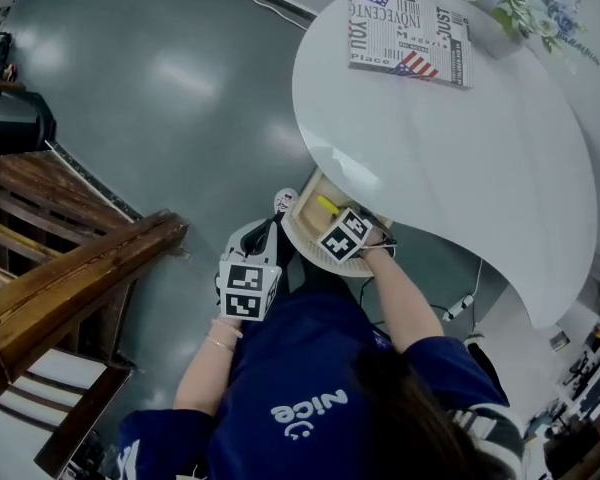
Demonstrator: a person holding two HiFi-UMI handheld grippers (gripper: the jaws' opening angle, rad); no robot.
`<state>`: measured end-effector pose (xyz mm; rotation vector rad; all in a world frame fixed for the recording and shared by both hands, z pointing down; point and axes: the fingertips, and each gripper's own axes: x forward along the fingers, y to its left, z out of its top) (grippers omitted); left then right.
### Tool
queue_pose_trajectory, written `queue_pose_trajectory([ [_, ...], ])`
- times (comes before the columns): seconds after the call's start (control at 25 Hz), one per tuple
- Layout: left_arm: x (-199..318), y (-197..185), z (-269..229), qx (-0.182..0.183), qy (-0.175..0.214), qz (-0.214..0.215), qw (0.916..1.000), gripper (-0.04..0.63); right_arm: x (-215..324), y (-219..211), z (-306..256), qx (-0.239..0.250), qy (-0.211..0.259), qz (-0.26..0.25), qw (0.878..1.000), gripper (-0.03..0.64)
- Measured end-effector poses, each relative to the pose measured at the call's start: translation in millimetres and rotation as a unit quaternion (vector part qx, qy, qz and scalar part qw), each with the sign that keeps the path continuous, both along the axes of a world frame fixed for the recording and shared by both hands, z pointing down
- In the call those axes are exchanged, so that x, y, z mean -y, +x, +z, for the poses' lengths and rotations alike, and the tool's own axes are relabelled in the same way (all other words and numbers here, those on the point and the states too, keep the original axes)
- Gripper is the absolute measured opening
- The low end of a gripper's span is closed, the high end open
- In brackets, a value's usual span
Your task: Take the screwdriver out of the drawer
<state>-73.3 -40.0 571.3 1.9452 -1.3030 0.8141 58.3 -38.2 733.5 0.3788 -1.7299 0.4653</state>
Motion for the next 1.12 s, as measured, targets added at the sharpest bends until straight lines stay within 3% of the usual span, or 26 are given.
queue_pose_trajectory([
  [0.28, 15.9, 5.3, -4.4, -0.012, 0.011, 0.01, 0.9998, 0.004, -1.9, 0.3, -30.4, 0.02, 0.01, 0.004, 1.0, 0.078],
  [0.48, 25.4, 8.4, -7.0, -0.019, 0.017, 0.018, 0.9995, 0.005, -4.6, -0.8, -51.0, 0.054, 0.001, 0.049, 0.997, 0.078],
  [1.12, 67.6, 32.3, -29.1, -0.029, 0.065, 0.07, 0.995, 0.005, 13.2, 1.6, -122.9, 0.088, 0.074, 0.117, 0.986, 0.078],
])
